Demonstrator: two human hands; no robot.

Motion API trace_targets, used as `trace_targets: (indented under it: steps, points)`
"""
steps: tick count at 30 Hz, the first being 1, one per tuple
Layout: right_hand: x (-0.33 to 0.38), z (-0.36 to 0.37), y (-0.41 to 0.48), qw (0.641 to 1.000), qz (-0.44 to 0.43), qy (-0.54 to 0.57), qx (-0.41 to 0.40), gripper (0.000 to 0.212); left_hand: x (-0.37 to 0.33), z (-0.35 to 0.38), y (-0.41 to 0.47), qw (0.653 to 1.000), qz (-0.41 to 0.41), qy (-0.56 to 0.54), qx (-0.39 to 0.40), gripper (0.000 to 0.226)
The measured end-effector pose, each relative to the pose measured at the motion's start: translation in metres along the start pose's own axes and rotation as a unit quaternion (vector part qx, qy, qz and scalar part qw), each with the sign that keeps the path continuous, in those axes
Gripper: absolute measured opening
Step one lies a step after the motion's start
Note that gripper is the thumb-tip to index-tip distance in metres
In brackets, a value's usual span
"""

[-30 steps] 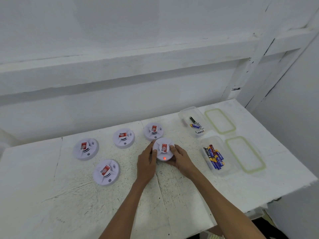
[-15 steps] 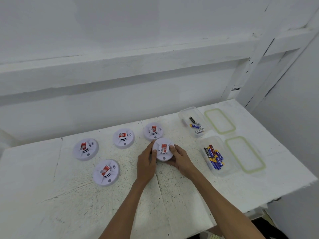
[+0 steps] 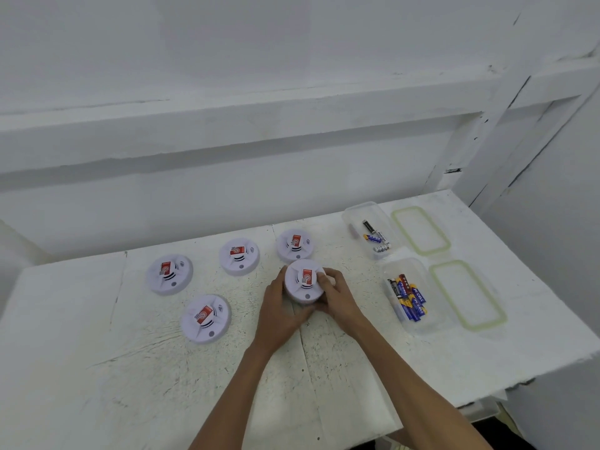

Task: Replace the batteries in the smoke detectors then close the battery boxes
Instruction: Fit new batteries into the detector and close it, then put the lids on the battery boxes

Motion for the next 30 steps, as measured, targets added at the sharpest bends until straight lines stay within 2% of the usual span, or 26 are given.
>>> trace_targets:
  steps: [5, 8, 14, 20, 30]
  points:
    - [0.007, 0.017, -0.002, 0.986, -0.078, -0.148, -0.009, 0.029, 0.014, -0.018, -0.02, 0.992, -0.022, 0.046, -0.118, 0.088]
    - [0.01, 0.027, -0.005, 0.965, -0.123, -0.231, -0.02, 0.027, 0.015, -0.027, -0.028, 0.986, -0.03, 0.04, -0.156, 0.093]
    - [0.004, 0.028, -0.006, 0.94, -0.144, -0.303, -0.064, 0.028, 0.013, -0.026, -0.032, 0.986, -0.025, 0.069, -0.15, 0.093]
    - [0.002, 0.024, -0.007, 0.942, -0.132, -0.299, -0.08, 0.025, 0.011, -0.024, -0.031, 0.988, -0.008, 0.087, -0.13, 0.088]
    - [0.006, 0.022, -0.007, 0.925, -0.118, -0.343, -0.111, 0.03, 0.009, -0.02, -0.027, 0.984, 0.008, 0.138, -0.111, 0.084]
Point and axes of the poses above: each hand's wrist, its own y-axis towards the middle knuckle, its own z-axis out of the palm, x = y × z, the point moved 5 cm from there along y, towards the middle knuckle, and after that the axes turned 5 degrees about -y, right-handed, at the moved point
